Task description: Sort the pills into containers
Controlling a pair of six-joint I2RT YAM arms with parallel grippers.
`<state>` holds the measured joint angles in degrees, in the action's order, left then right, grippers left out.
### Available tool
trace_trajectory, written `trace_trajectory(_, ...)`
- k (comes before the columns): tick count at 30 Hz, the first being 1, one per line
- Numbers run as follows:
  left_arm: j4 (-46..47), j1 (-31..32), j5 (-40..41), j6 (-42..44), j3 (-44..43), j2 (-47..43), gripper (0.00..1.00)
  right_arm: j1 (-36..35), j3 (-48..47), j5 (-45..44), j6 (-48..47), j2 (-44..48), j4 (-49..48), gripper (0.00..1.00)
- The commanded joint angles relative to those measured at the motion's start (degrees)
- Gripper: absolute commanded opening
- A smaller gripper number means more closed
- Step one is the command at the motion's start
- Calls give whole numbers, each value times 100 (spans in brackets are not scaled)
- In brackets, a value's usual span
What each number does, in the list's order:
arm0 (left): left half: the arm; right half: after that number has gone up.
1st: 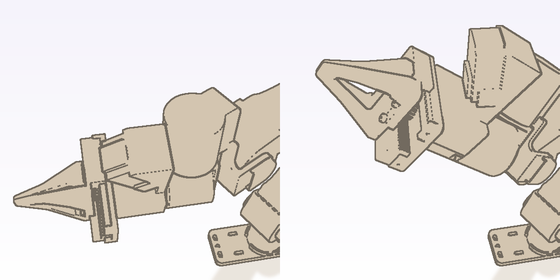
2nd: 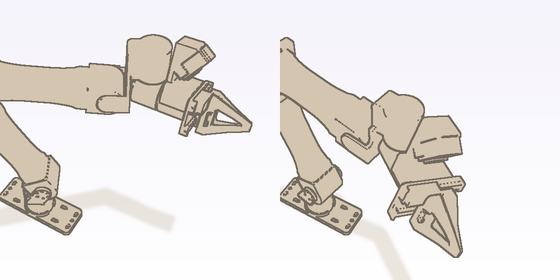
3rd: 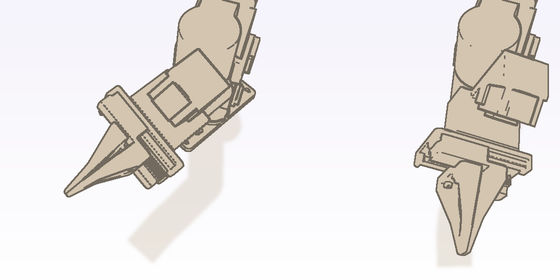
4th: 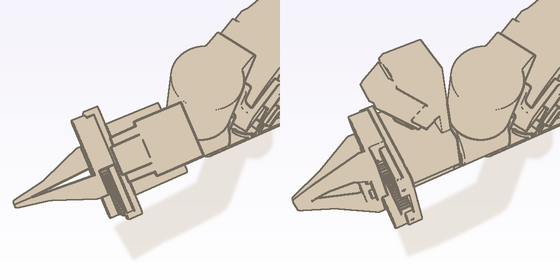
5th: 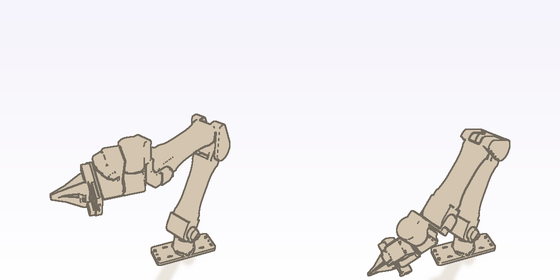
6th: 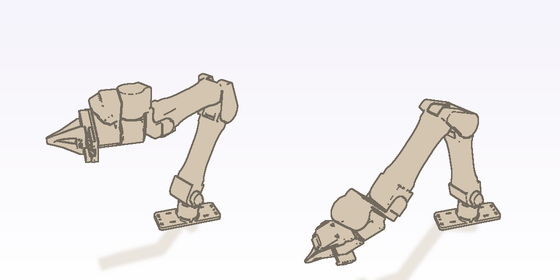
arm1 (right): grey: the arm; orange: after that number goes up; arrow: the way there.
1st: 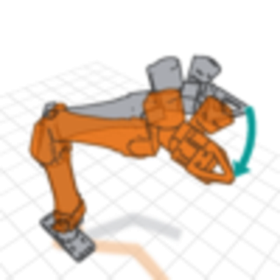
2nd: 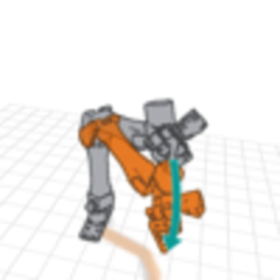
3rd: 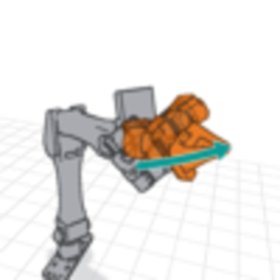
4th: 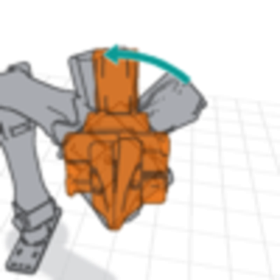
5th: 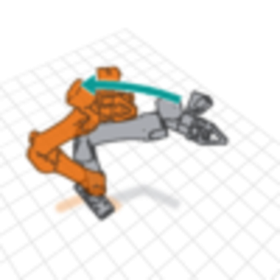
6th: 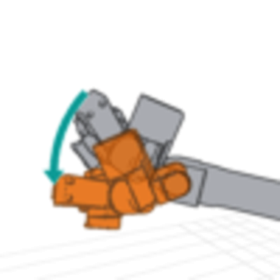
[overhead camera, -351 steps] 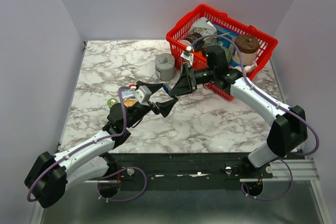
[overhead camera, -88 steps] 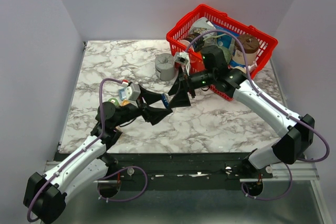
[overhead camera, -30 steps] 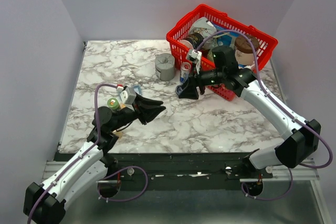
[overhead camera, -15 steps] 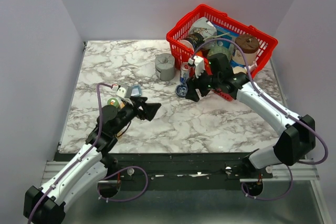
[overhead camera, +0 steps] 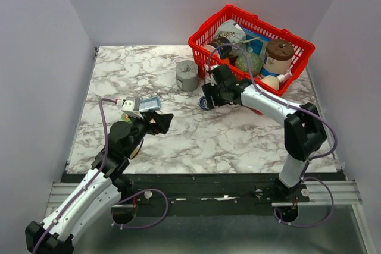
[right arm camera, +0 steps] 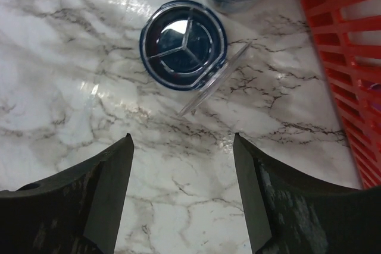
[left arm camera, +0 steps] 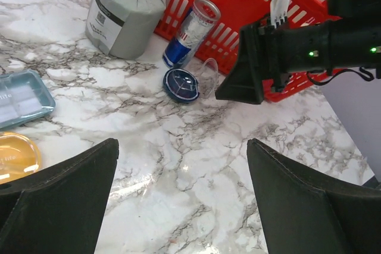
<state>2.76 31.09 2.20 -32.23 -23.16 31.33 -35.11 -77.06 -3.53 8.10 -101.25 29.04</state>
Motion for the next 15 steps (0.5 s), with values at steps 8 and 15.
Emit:
trace_trajectory(8,-637,-33,439,103,-233,-733,96,-4,-758,-1009,482,-852,-21,54)
trace_trajectory(15,-891,-33,536,296,-382,-936,97,-22,-600,-1089,70,-712,-82,21)
